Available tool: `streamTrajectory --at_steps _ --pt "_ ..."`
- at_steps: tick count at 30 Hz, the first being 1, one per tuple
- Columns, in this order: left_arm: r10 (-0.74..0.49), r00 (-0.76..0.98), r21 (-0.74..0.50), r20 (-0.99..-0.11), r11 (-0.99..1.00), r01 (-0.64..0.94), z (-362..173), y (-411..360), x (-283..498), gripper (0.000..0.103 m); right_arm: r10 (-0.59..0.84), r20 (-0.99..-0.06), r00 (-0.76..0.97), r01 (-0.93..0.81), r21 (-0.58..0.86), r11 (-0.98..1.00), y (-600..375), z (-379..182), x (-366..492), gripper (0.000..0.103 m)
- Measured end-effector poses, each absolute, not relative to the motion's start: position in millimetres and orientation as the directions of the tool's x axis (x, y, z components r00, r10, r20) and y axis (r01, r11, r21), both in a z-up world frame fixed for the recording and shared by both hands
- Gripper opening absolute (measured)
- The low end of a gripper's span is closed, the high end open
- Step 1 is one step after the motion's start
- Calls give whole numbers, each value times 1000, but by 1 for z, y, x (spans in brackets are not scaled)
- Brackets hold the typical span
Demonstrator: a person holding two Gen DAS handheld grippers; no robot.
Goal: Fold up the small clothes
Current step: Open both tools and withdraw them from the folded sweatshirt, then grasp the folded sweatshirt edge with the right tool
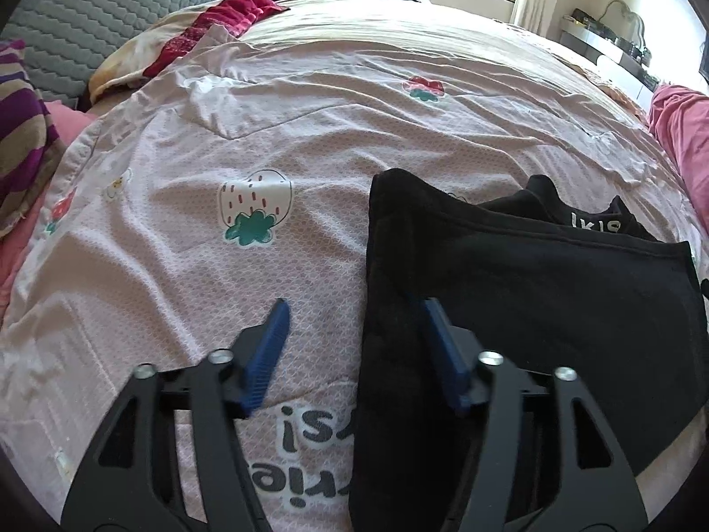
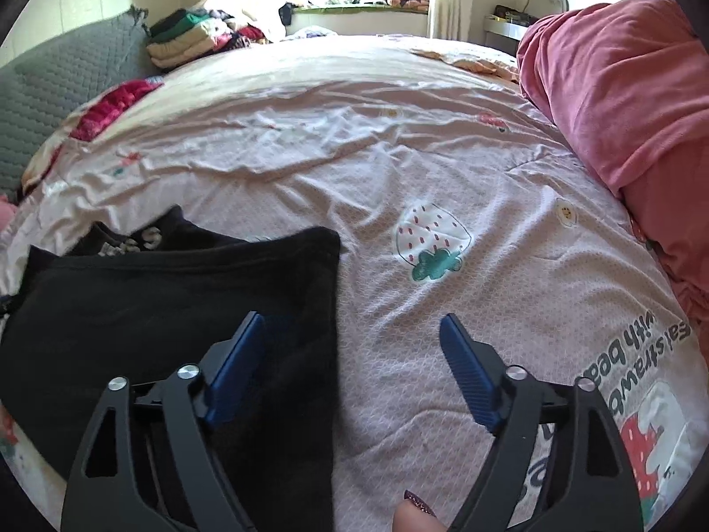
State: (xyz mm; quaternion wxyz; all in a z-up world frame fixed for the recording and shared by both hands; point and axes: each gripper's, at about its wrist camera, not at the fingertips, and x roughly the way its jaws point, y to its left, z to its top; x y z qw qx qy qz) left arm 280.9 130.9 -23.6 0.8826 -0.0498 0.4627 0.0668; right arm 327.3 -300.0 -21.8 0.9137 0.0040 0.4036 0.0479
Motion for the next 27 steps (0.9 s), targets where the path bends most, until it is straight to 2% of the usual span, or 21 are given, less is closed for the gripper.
streamTrajectory --at_steps 8,10,14,19,27 --pt "76 575 -29 -815 985 -172 -7 133 269 75 172 -686 707 -202 37 979 -267 6 300 95" --pt "73 581 -39 -811 983 -177 -3 135 268 83 191 -678 710 -239 23 971 -256 11 293 96" --pt "71 589 -52 -805 980 -190 2 140 266 89 222 -660 717 -315 -23 949 -229 17 277 97" --pt "85 579 -51 -811 975 -215 2 147 266 93 264 -656 707 -406 -70 911 -194 18 258 98" --pt "82 567 -65 -819 970 -234 -2 156 271 93 359 -656 664 -578 -145 803 -121 10 217 98"
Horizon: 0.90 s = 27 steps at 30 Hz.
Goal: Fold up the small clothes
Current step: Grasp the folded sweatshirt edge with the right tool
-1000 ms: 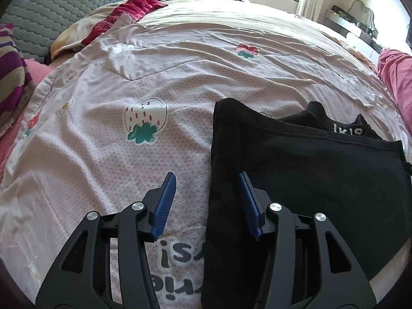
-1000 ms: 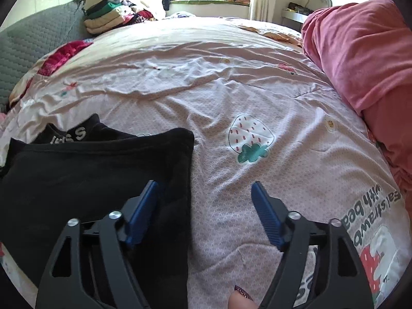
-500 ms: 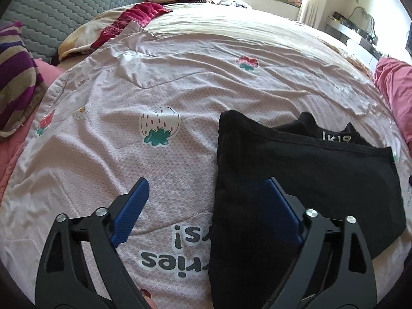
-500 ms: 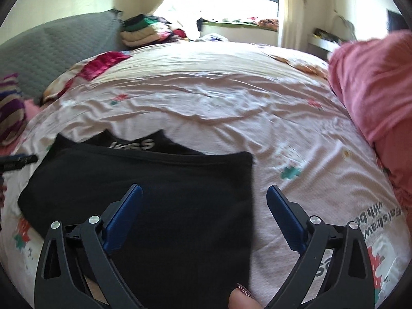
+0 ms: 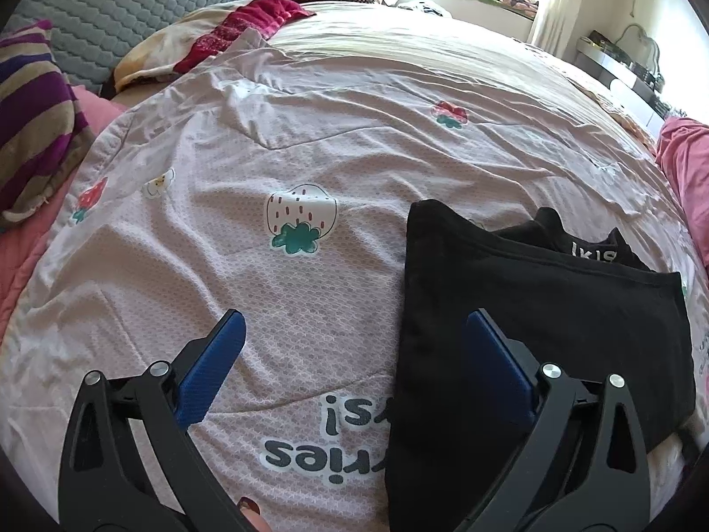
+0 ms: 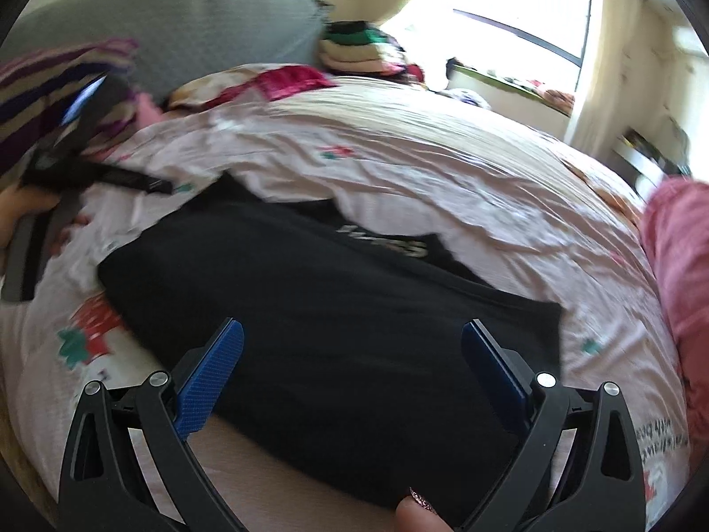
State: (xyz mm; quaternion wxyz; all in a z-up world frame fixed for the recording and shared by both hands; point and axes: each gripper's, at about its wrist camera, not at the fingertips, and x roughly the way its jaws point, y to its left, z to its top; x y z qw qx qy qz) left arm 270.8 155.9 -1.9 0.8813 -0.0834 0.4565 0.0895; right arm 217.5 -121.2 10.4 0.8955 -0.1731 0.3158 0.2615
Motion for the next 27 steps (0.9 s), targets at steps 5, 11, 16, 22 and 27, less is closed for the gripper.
streamTrajectory --at_steps 5,11,16,22,27 --pt "66 550 -78 -833 969 -235 -9 158 278 93 384 -661 645 -657 -221 721 -74 -2 192 98" --pt "23 535 -113 -845 969 -219 -16 156 288 93 387 -678 625 -727 -324 605 -19 -25 165 98" --pt "10 524 -119 -851 970 -212 -19 155 293 93 327 -678 659 -710 -416 568 19 -49 160 98" --pt "3 514 -117 -858 973 -201 -23 153 297 93 291 -658 695 -674 -455 582 46 -54 170 98" --pt "-31 499 -147 -866 970 -195 -29 155 301 93 277 -658 700 -662 -453 597 49 -54 182 97"
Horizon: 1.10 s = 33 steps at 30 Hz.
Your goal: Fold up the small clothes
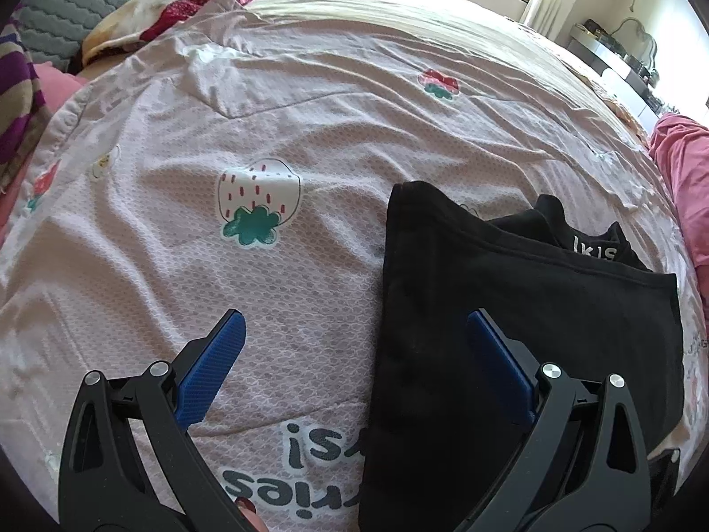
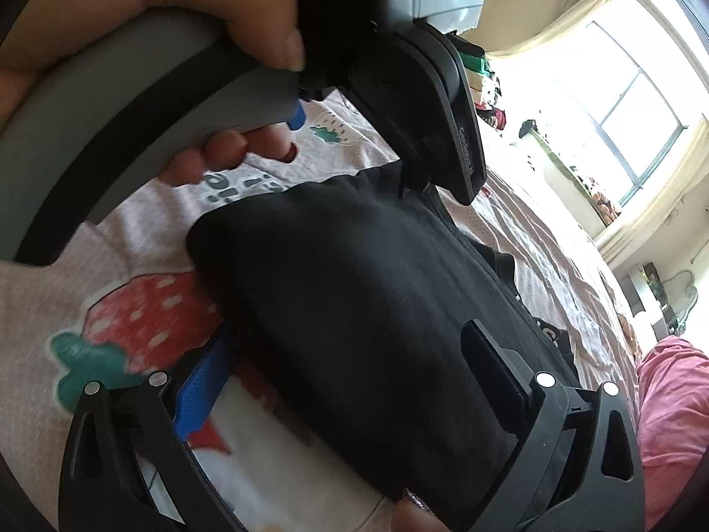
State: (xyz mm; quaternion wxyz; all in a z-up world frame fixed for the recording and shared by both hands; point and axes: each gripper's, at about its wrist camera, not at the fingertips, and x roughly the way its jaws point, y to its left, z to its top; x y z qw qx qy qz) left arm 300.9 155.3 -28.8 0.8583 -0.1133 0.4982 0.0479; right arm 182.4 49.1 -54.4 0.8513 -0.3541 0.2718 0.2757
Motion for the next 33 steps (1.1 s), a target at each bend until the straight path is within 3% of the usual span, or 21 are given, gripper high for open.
streamTrajectory --at_steps 2,5,7,9,11,18,21,25,29,33 --pt "-67 490 -182 -869 965 -190 -32 157 302 93 270 -645 715 -646 -462 608 48 -56 185 96" --pt "-130 478 -248 -869 949 -193 -36 161 303 93 255 -615 746 -612 -483 626 45 -53 189 66" --pt "-176 479 -298 -860 935 -192 -37 162 304 93 280 -602 747 -611 -458 646 38 -47 189 57" --pt "-226 482 -352 -847 917 -187 -37 163 304 93 313 -588 746 -616 -430 661 32 -41 187 35" --pt "-260 486 -388 -834 904 -182 -36 162 304 93 333 -552 764 -600 -419 682 24 -32 183 24" --pt "-353 496 -482 -794 862 -159 -35 153 304 90 357 -485 798 -558 -373 741 1 -14 173 19" --pt "-417 507 -551 -755 822 -143 -32 147 303 70 361 -462 810 -544 -362 757 -9 -9 171 17" --pt "-457 517 -581 -723 808 -98 -22 131 299 32 361 -440 822 -527 -349 775 -24 -8 176 14" --pt "-446 546 -559 -709 828 -49 -3 113 293 21 354 -411 840 -497 -323 805 -36 -7 177 13" --pt "-434 571 -536 -697 844 -14 14 96 287 21 347 -377 859 -459 -266 847 -53 -1 172 12"
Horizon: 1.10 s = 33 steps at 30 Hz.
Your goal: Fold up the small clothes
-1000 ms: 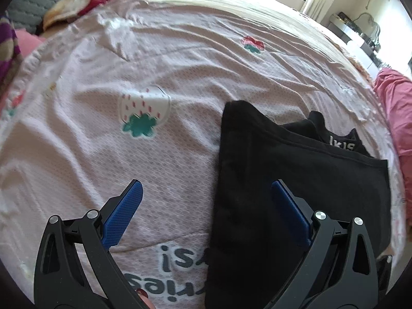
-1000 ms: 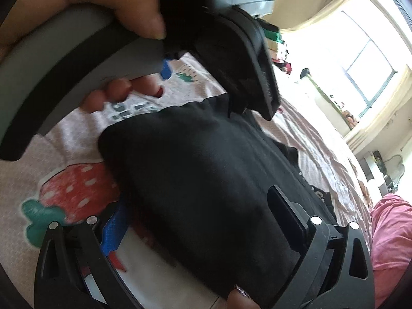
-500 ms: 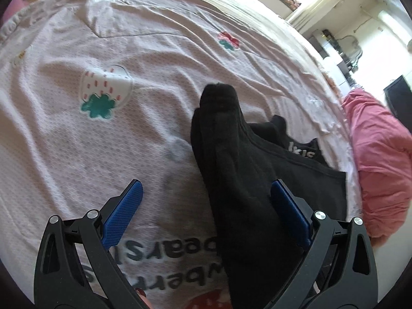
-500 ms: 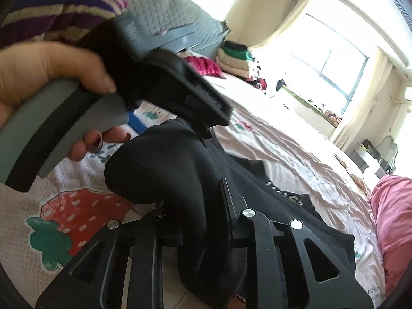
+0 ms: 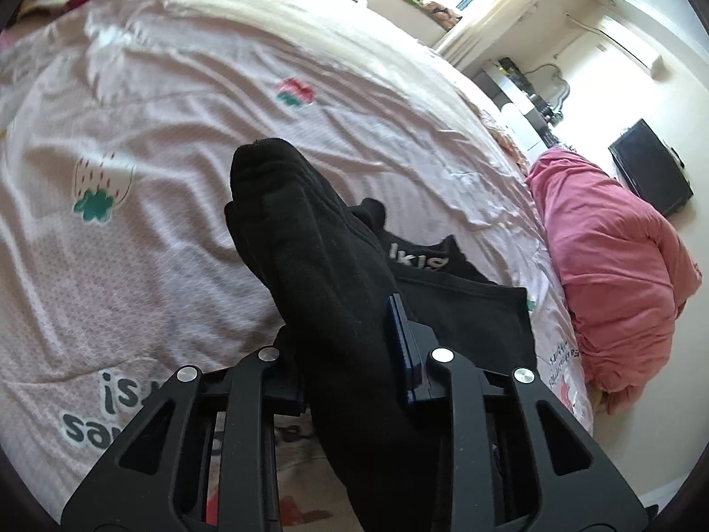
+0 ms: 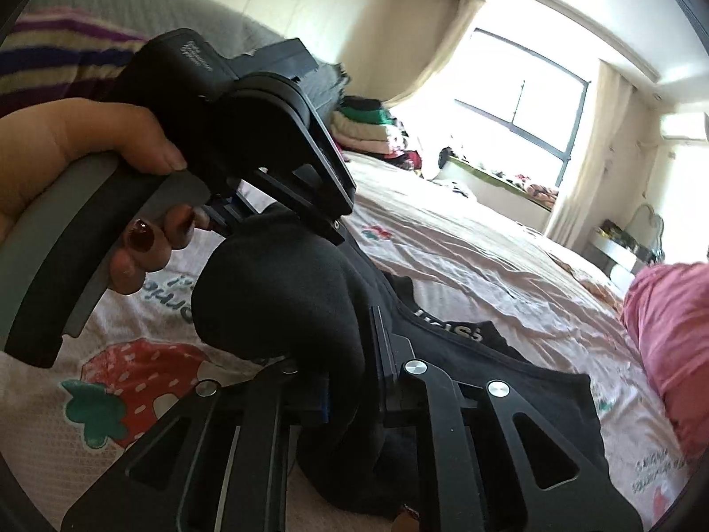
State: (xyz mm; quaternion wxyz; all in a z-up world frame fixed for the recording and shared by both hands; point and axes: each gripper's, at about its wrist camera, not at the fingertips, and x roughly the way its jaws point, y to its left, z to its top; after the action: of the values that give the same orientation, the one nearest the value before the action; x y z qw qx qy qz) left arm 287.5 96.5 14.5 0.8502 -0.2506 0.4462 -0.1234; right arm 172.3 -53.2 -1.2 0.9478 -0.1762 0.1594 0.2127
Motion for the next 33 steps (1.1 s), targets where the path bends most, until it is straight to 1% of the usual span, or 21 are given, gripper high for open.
streamTrajectory --at_steps 8,15,22,26,33 --pt "-428 583 -494 -690 868 53 45 39 292 21 323 -359 876 -378 -94 921 -100 7 179 10" --pt "-413 533 -424 -738 899 110 57 -28 310 21 302 -378 876 -313 34 949 -148 7 183 9" --pt "-405 458 -385 -792 912 142 49 -84 323 21 320 -422 848 -256 203 945 -196 -3 184 8" --pt "-380 432 -341 -818 925 168 44 -113 327 21 329 -442 835 -236 253 938 -213 -7 183 8" --pt "-375 374 -337 -849 927 164 25 -145 336 21 335 -480 811 -185 333 925 -240 -20 186 8"
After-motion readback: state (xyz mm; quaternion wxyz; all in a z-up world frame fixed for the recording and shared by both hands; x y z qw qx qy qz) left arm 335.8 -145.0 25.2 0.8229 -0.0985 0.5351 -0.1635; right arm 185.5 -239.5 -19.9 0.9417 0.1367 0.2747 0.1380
